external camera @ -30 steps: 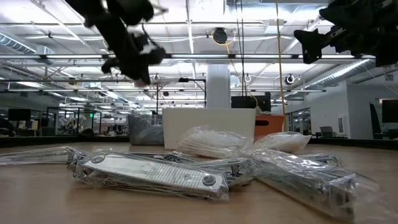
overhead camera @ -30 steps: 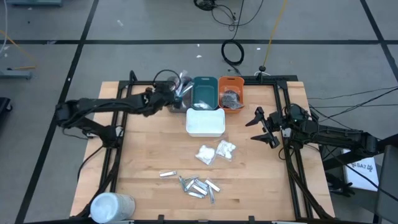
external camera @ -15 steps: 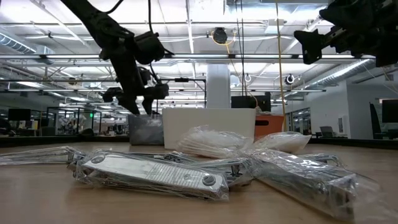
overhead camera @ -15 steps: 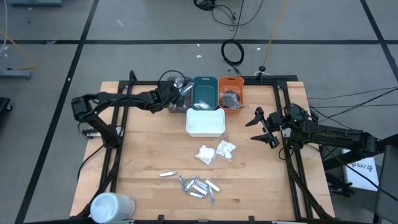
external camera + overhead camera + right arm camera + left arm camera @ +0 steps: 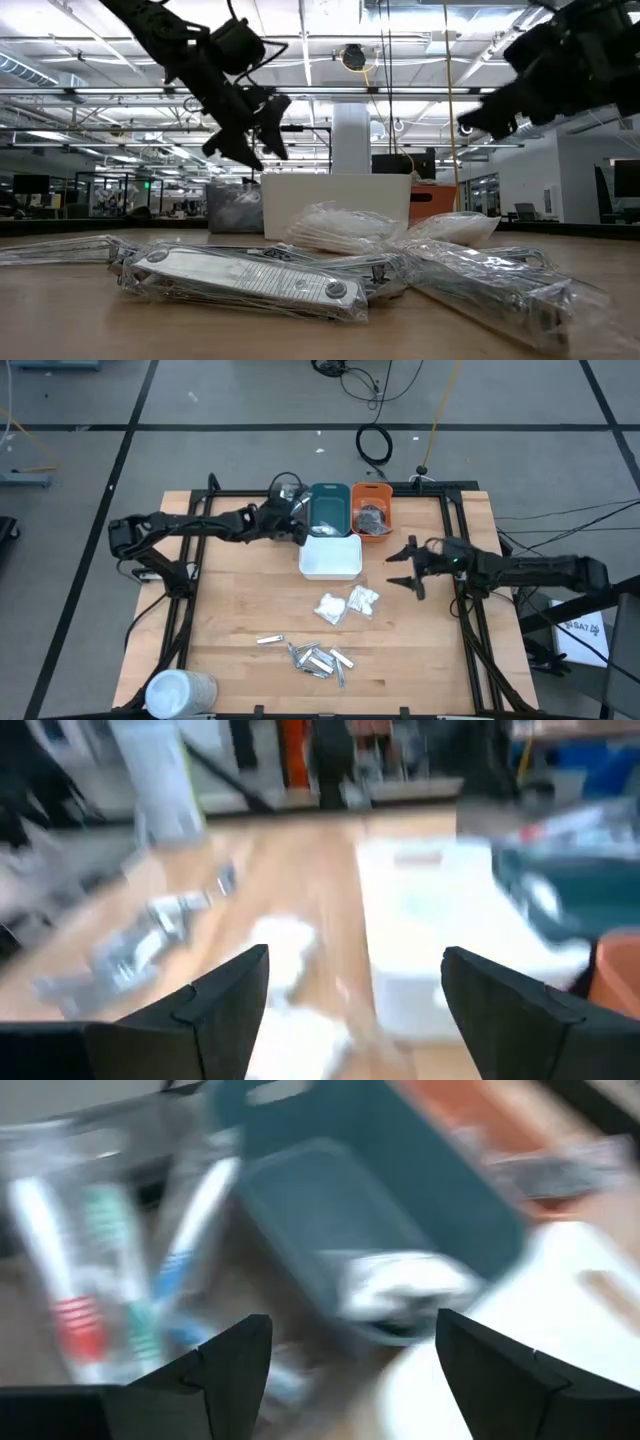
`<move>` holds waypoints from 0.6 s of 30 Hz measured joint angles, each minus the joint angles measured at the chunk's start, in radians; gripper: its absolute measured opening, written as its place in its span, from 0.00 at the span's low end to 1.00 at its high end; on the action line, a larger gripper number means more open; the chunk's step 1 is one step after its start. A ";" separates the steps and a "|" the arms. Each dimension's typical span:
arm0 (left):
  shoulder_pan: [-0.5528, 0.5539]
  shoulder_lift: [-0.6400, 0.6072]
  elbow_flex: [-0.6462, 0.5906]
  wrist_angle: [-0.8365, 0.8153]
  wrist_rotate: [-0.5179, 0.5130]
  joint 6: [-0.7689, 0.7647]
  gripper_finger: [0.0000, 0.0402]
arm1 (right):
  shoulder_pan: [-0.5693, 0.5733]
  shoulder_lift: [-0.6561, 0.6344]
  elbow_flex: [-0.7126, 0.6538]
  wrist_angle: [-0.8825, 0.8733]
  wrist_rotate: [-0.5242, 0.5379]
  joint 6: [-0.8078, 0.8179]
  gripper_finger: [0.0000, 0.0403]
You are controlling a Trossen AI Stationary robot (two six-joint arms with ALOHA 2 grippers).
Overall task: Pick & Place Travel size toiletries
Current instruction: Put the cotton pack into the blue bin
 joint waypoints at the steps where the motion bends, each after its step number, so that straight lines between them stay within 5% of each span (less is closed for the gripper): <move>1: -0.014 -0.007 0.000 0.010 0.002 0.001 0.69 | 0.030 0.034 0.000 0.001 0.033 -0.012 0.70; 8: -0.078 -0.074 0.000 0.136 -0.008 0.003 0.68 | 0.177 0.320 0.000 0.149 0.074 -0.083 0.70; 18: -0.100 -0.115 0.000 0.156 -0.009 0.046 0.68 | 0.227 0.569 0.001 0.312 0.179 -0.090 0.70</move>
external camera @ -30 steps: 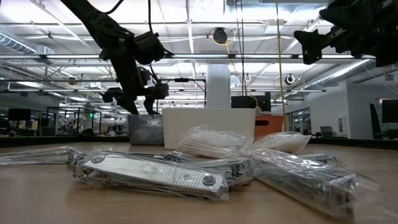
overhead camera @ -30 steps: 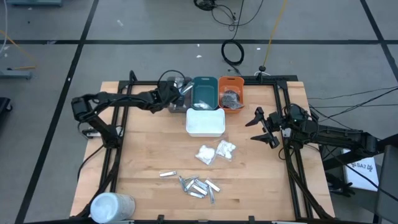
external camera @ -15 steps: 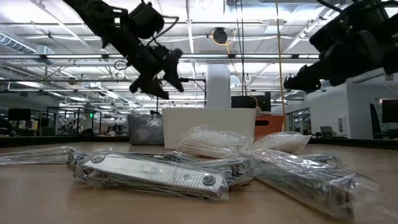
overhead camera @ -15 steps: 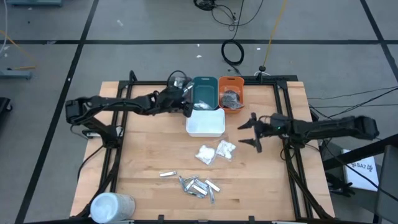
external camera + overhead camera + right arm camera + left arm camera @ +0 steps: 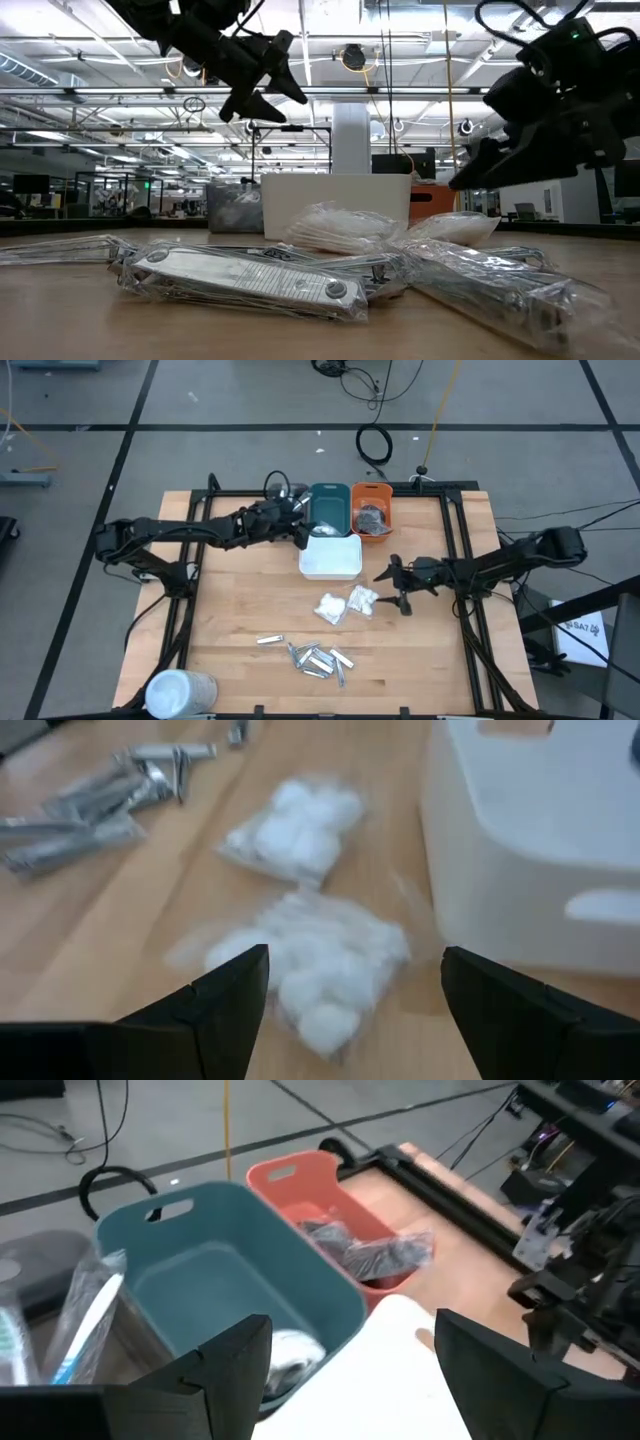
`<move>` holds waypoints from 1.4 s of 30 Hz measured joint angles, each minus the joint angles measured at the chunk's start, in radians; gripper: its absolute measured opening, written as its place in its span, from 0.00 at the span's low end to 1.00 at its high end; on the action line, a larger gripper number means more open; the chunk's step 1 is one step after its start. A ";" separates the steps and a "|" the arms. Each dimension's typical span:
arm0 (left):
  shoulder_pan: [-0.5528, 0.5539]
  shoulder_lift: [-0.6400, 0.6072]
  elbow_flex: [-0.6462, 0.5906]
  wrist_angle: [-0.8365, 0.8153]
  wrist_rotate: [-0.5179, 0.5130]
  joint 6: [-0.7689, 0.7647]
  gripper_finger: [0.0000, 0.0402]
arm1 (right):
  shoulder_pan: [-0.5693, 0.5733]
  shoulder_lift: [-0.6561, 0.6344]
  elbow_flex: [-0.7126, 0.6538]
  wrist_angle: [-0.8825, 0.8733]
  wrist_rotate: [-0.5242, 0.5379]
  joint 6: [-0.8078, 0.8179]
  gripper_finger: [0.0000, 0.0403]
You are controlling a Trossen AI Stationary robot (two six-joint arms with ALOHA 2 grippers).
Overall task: Pick & Place Travel size toiletries
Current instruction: Put the cotton pack into the blue bin
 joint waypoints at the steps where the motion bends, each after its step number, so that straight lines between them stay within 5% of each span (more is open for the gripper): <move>1: -0.002 0.001 0.000 -0.006 0.000 0.000 0.68 | 0.000 0.017 0.000 0.001 0.000 0.010 0.70; 5: -0.036 0.001 0.000 0.036 -0.001 0.010 0.68 | 0.000 0.070 0.006 0.001 -0.002 0.046 0.70; 11: -0.147 -0.002 0.000 0.131 -0.070 0.218 0.68 | 0.005 0.112 0.042 0.002 -0.002 0.100 0.70; 16: -0.207 -0.108 0.001 -0.027 -0.096 0.239 0.68 | 0.028 0.153 0.051 0.001 0.001 0.102 0.70; 20: -0.256 -0.238 0.000 -0.228 -0.261 0.228 0.68 | 0.036 0.187 0.051 0.001 0.044 0.112 0.70; 26: -0.314 -0.408 0.000 -0.468 -0.388 0.133 0.68 | 0.036 0.219 0.051 0.024 0.050 0.104 0.70; 32: -0.364 -0.510 -0.096 -0.516 -0.458 0.067 0.68 | 0.036 0.219 0.051 0.023 0.037 0.102 0.68; 42: -0.366 -0.569 -0.316 -0.487 -0.535 -0.192 0.68 | 0.036 0.219 0.051 0.017 0.016 0.101 0.40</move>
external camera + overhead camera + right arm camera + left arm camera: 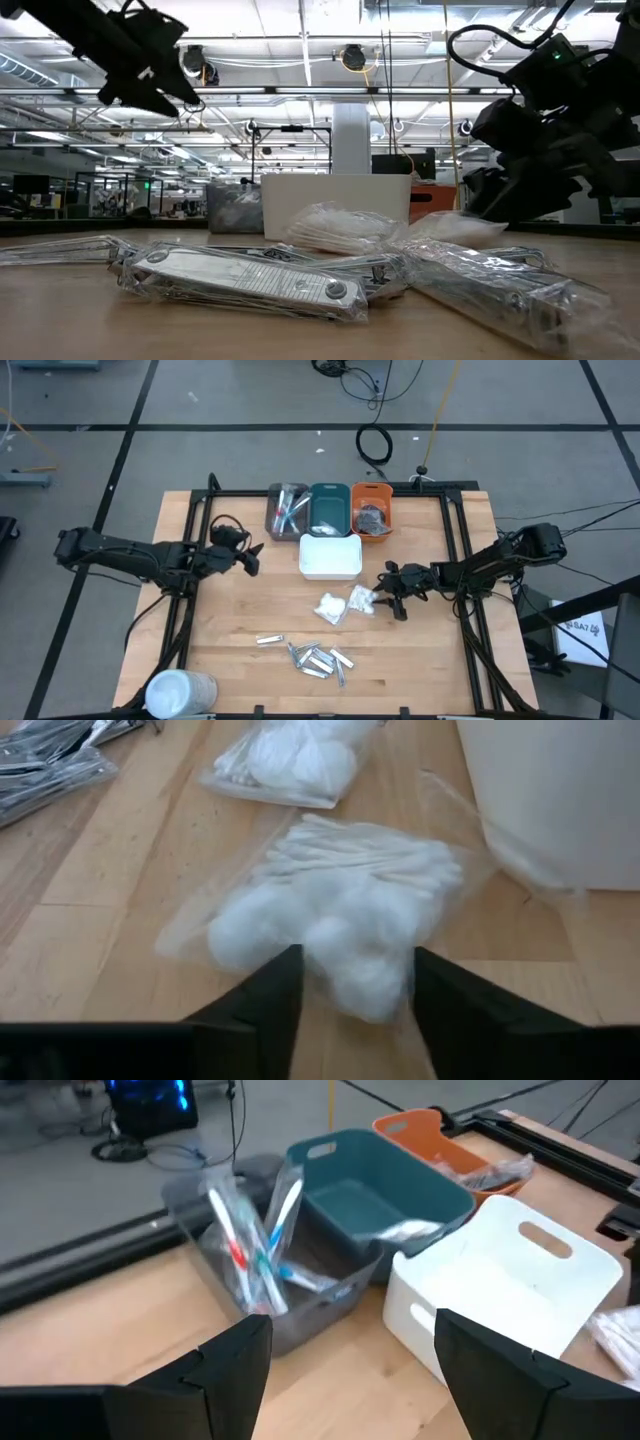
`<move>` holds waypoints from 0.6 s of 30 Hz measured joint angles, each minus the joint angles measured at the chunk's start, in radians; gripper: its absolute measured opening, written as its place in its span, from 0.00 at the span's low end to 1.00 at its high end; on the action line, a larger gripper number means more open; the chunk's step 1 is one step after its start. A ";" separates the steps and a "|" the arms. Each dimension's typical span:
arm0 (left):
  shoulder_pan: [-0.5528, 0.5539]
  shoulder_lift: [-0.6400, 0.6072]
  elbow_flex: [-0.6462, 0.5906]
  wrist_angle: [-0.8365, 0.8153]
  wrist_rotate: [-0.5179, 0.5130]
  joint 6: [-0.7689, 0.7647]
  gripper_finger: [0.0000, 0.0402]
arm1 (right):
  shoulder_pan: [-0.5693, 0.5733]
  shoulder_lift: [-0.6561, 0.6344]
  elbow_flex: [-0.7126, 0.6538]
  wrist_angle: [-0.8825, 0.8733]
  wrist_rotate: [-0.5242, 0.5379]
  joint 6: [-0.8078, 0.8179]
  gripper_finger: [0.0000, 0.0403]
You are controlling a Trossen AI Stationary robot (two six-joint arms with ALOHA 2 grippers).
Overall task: Pick & Place Travel size toiletries
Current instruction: Put the cotton pack into the blue bin
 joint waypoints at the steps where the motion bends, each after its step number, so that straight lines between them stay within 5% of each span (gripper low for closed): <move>1: 0.000 0.000 -0.011 0.002 0.000 -0.015 0.68 | 0.000 0.000 0.000 -0.001 0.000 0.000 0.36; 10: 0.011 0.000 -0.036 0.003 0.011 -0.021 0.68 | 0.000 -0.027 0.000 0.000 -0.011 -0.032 0.03; 18: 0.011 0.000 -0.036 0.002 0.011 -0.017 0.68 | -0.001 -0.212 0.000 -0.024 -0.039 -0.062 0.01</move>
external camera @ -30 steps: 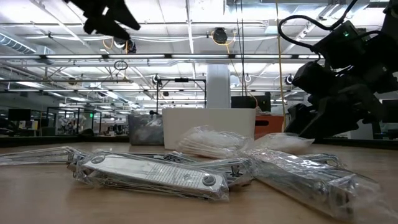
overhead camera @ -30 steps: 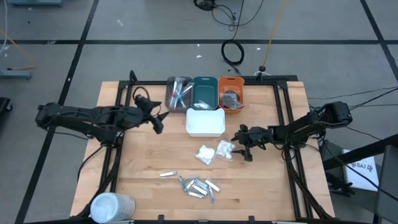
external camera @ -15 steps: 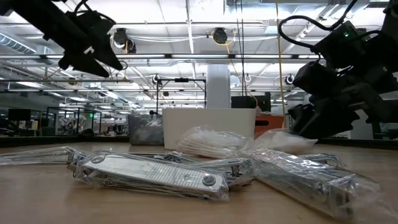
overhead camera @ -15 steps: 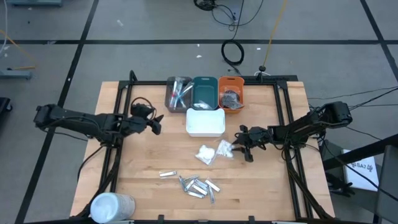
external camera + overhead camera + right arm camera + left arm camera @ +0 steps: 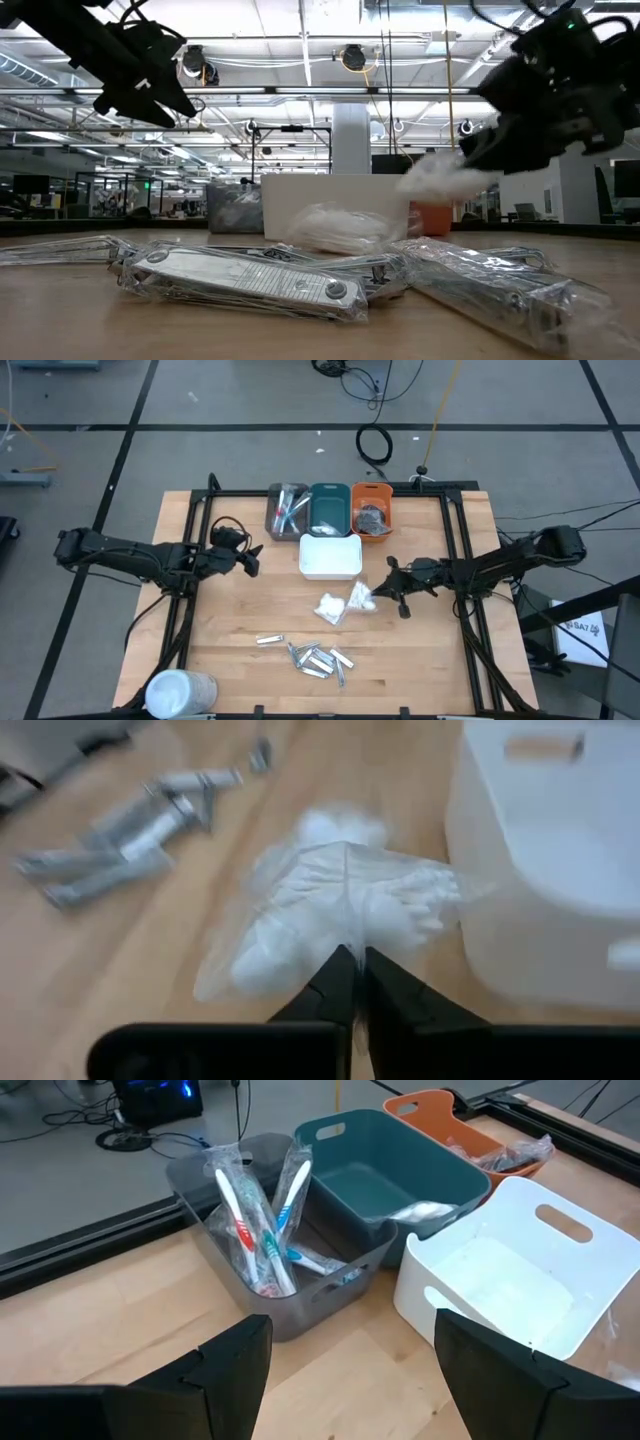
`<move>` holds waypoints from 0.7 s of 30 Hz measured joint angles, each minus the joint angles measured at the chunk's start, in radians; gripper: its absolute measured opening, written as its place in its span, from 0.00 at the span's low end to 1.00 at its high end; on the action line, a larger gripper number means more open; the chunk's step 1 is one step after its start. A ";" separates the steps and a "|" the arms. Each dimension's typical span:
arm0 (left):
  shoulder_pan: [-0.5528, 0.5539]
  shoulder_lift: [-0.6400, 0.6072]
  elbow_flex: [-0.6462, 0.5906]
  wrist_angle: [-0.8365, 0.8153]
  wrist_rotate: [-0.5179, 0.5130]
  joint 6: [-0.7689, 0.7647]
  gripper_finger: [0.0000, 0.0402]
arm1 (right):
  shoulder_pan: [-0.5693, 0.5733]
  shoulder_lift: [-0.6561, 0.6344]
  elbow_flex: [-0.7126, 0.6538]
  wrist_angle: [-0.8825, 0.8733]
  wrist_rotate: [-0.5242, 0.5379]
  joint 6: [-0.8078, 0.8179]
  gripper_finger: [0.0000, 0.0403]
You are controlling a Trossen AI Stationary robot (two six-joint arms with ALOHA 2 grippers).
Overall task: Pick & Place Travel size toiletries
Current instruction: Put the cotton pack into the blue bin
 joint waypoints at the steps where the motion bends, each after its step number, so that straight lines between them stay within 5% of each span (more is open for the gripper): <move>1: 0.000 0.000 0.000 0.001 0.000 0.000 0.68 | 0.000 -0.028 0.000 0.002 -0.012 -0.006 0.01; 12: 0.000 0.000 0.000 0.000 0.001 -0.007 0.68 | -0.055 -0.167 0.009 0.173 -0.034 0.027 0.00; 21: 0.000 0.000 0.000 0.023 0.001 -0.023 0.68 | -0.184 -0.015 0.257 -0.072 -0.034 0.007 0.00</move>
